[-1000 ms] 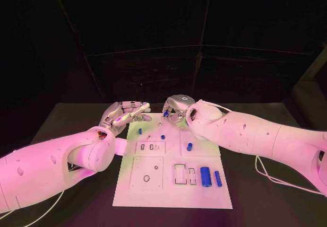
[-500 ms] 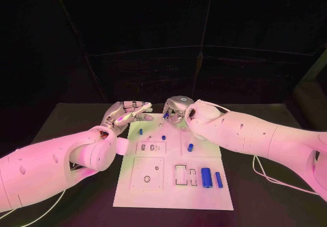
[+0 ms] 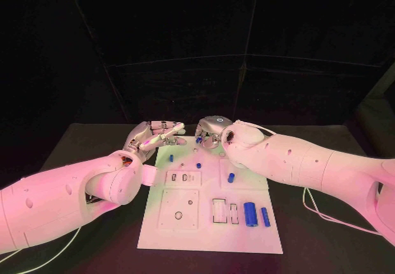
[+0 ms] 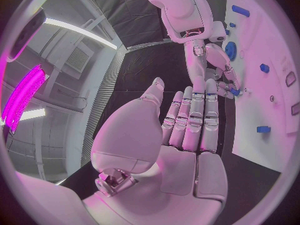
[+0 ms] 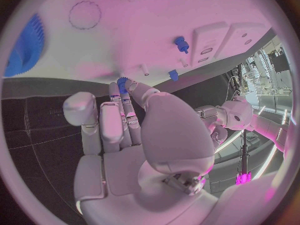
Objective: Assemble the parts on the task board
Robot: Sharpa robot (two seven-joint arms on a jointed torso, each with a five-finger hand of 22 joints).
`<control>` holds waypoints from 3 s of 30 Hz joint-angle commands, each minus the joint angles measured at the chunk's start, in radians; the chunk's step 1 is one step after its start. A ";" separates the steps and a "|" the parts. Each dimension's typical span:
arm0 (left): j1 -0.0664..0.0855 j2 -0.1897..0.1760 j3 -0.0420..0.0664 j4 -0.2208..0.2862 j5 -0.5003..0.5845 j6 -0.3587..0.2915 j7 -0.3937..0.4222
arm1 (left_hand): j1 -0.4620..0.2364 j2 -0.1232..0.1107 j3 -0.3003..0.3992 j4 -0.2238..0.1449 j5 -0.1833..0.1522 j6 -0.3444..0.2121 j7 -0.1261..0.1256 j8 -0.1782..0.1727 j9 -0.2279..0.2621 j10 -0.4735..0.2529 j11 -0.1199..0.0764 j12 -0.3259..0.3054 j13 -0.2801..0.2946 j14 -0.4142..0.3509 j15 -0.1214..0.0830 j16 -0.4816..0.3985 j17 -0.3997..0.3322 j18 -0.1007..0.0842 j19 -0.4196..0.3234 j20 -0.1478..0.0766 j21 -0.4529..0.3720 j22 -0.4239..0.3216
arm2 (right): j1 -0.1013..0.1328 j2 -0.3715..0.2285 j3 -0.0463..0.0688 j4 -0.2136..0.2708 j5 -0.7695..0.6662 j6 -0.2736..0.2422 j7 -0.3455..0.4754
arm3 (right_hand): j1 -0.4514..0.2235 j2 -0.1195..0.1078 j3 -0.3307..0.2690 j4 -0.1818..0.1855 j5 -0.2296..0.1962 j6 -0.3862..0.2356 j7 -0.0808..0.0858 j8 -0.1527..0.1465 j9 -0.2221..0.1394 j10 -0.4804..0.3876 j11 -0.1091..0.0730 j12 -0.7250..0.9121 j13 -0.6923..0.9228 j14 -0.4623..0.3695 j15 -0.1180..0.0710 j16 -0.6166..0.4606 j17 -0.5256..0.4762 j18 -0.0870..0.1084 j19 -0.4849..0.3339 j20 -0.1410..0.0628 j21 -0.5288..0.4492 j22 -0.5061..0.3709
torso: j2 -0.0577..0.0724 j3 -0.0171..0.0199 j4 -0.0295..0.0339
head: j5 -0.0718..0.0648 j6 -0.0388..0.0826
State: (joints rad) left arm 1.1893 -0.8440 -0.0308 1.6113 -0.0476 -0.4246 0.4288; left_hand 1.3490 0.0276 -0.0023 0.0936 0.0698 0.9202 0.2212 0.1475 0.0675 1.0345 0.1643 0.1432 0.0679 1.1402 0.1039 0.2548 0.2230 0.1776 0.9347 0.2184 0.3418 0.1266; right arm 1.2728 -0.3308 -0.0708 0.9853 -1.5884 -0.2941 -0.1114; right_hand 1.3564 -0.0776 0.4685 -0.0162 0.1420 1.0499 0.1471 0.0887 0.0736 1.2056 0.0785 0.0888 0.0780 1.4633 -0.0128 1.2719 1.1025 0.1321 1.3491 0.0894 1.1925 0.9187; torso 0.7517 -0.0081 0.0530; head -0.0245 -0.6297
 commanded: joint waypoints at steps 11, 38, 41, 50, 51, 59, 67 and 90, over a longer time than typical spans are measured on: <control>0.003 0.001 0.001 0.000 -0.006 0.018 -0.002 | -0.001 0.011 0.001 -0.004 -0.001 -0.002 0.007 -0.005 -0.001 0.004 0.002 -0.005 -0.001 0.001 0.005 0.001 0.002 0.005 0.008 0.001 0.002 -0.001 | 0.001 0.011 -0.001 -0.016 -0.003 0.030 -0.017 | -0.027 -0.037 -0.015 0.022 -0.057 -0.154 0.031 -0.028 -0.011 -0.195 0.039 -0.025 -0.015 -0.002 0.036 -0.072 -0.110 0.012 -0.087 0.032 -0.094 -0.154 | 0.001 0.0000 -0.0012 | 0.003 0.000; 0.004 -0.022 0.000 0.001 -0.008 0.030 -0.013 | -0.001 0.011 0.001 -0.005 -0.001 -0.003 0.007 -0.006 -0.001 0.003 0.003 -0.007 -0.001 0.000 0.005 0.001 0.003 0.005 0.008 0.001 0.002 -0.002 | 0.003 -0.398 0.075 0.349 0.210 0.044 -0.050 | -0.070 -0.069 -0.274 0.127 0.045 -0.134 -0.006 0.001 -0.003 0.106 -0.029 0.795 0.679 0.058 -0.019 0.129 0.163 -0.038 0.040 -0.021 0.104 0.137 | -0.004 0.0068 -0.0379 | 0.009 0.010; 0.004 -0.020 0.000 0.000 -0.008 0.032 -0.013 | -0.001 0.011 0.001 -0.005 -0.001 -0.003 0.007 -0.006 -0.001 0.003 0.003 -0.007 -0.001 0.000 0.005 0.001 0.003 0.005 0.008 0.001 0.002 -0.002 | 0.003 -0.408 0.076 0.337 0.216 0.079 -0.066 | -0.056 -0.059 -0.338 0.155 0.055 -0.158 0.008 -0.003 -0.004 0.136 -0.022 1.041 0.957 0.069 -0.012 0.179 0.241 -0.044 0.049 -0.009 0.127 0.173 | -0.004 0.0058 -0.0369 | 0.004 0.012; 0.004 -0.013 -0.001 -0.008 -0.008 0.035 -0.014 | -0.001 0.011 0.001 -0.006 -0.001 -0.003 0.007 -0.006 -0.001 0.003 0.003 -0.007 -0.001 -0.001 0.005 0.000 0.003 0.005 0.008 0.001 0.001 -0.002 | 0.003 -0.372 0.076 0.265 0.209 0.133 -0.082 | -0.004 -0.032 -0.423 0.197 0.060 -0.208 0.022 -0.007 -0.006 0.143 -0.001 1.177 1.128 0.074 0.008 0.213 0.295 -0.046 0.051 0.007 0.150 0.204 | -0.003 0.0075 -0.0331 | 0.001 0.009; 0.004 -0.013 -0.001 -0.008 -0.008 0.036 -0.014 | -0.001 0.011 0.001 -0.006 -0.001 -0.003 0.007 -0.006 -0.001 0.003 0.003 -0.007 -0.001 -0.001 0.005 0.000 0.003 0.005 0.008 0.001 0.001 -0.002 | 0.003 -0.367 0.075 0.260 0.208 0.138 -0.082 | -0.001 -0.031 -0.426 0.198 0.060 -0.210 0.023 -0.007 -0.006 0.144 0.000 1.180 1.132 0.075 0.009 0.215 0.299 -0.046 0.051 0.007 0.151 0.205 | -0.003 0.0074 -0.0328 | 0.000 0.010; 0.004 -0.009 -0.002 -0.012 -0.008 0.038 -0.015 | -0.001 0.011 0.001 -0.006 -0.001 -0.003 0.007 -0.006 -0.001 0.003 0.003 -0.007 -0.001 -0.001 0.005 0.000 0.003 0.005 0.008 0.001 0.001 -0.002 | 0.002 -0.331 0.075 0.231 0.180 0.170 -0.084 | 0.028 -0.018 -0.441 0.200 0.066 -0.217 0.023 -0.002 -0.004 0.174 0.001 1.235 1.200 0.086 0.012 0.246 0.359 -0.051 0.059 0.011 0.169 0.234 | -0.003 0.0056 -0.0334 | 0.003 0.005; 0.004 -0.007 -0.002 -0.014 -0.008 0.038 -0.016 | -0.001 0.011 0.001 -0.006 -0.001 -0.003 0.007 -0.006 -0.001 0.003 0.003 -0.007 -0.001 -0.001 0.005 0.000 0.003 0.005 0.008 0.001 0.001 -0.002 | 0.002 -0.312 0.075 0.215 0.157 0.197 -0.088 | 0.067 -0.003 -0.440 0.180 0.069 -0.213 0.020 0.007 -0.003 0.192 -0.001 1.268 1.240 0.090 0.011 0.258 0.382 -0.055 0.066 0.011 0.185 0.258 | -0.003 0.0049 -0.0318 | -0.004 0.004; 0.004 -0.006 -0.002 -0.022 -0.008 0.042 -0.018 | 0.000 0.012 0.002 -0.007 -0.001 -0.003 0.006 -0.007 -0.001 0.004 0.002 -0.008 -0.001 -0.002 0.005 -0.001 0.004 0.005 0.007 0.001 0.001 -0.003 | 0.000 -0.280 0.074 0.175 0.118 0.237 -0.103 | 0.094 0.026 -0.431 0.160 0.072 -0.190 0.014 0.025 0.000 0.205 -0.006 1.290 1.268 0.092 0.008 0.265 0.395 -0.058 0.070 0.009 0.196 0.277 | -0.003 0.0050 -0.0326 | -0.003 -0.004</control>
State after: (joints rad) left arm 1.1917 -0.8507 -0.0339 1.5889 -0.0502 -0.3953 0.4079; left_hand 1.3490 0.0276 0.0004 0.0909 0.0697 0.9202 0.2212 0.1475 0.0675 1.0345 0.1644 0.1392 0.0681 1.1402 0.1039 0.2548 0.2258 0.1775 0.9347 0.2184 0.3417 0.1245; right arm 1.2715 -0.6119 0.0031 1.1622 -1.4520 -0.0721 -0.2068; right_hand 1.4453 -0.0548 0.0379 0.1487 0.2096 0.8545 0.1614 0.1097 0.0721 1.4080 0.0733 1.3746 1.3086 1.4667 -0.0053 1.5314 1.3077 0.0927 1.4120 0.1012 1.3822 1.1947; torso 0.7491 -0.0025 0.0193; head -0.0280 -0.6327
